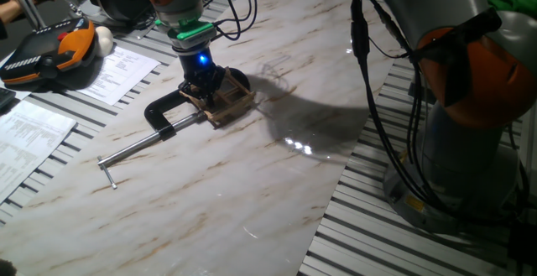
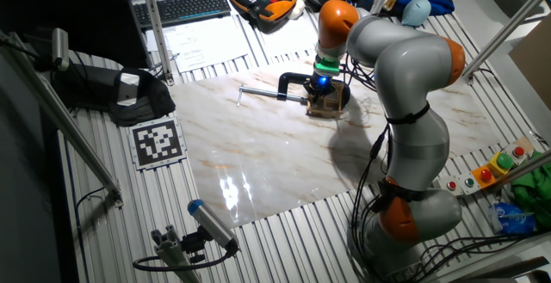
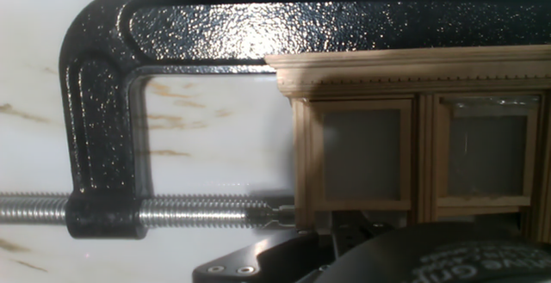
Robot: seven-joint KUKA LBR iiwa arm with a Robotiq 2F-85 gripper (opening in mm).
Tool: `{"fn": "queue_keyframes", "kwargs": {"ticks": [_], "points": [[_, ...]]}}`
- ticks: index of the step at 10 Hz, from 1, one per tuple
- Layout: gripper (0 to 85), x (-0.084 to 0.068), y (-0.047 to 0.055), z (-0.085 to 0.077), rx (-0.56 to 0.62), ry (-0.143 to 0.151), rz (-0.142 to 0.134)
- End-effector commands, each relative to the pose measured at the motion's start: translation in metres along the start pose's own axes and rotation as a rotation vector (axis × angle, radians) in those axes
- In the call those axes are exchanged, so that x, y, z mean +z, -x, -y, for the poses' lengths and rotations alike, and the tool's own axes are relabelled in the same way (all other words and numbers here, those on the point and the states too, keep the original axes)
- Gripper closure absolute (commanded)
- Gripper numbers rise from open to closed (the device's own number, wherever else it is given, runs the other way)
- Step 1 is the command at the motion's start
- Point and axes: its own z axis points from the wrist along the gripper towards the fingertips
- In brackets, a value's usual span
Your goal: Open a sliding window
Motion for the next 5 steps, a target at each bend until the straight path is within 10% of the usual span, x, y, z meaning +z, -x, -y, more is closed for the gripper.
{"fn": "queue_keyframes", "kwargs": {"ticks": [1,5], "points": [[85.0,-0.0001,0.0000,-0.0001,-0.001,0.000,0.000],[85.0,0.0003,0.0002,0.0002,-0.001,-0.003,0.003]]}}
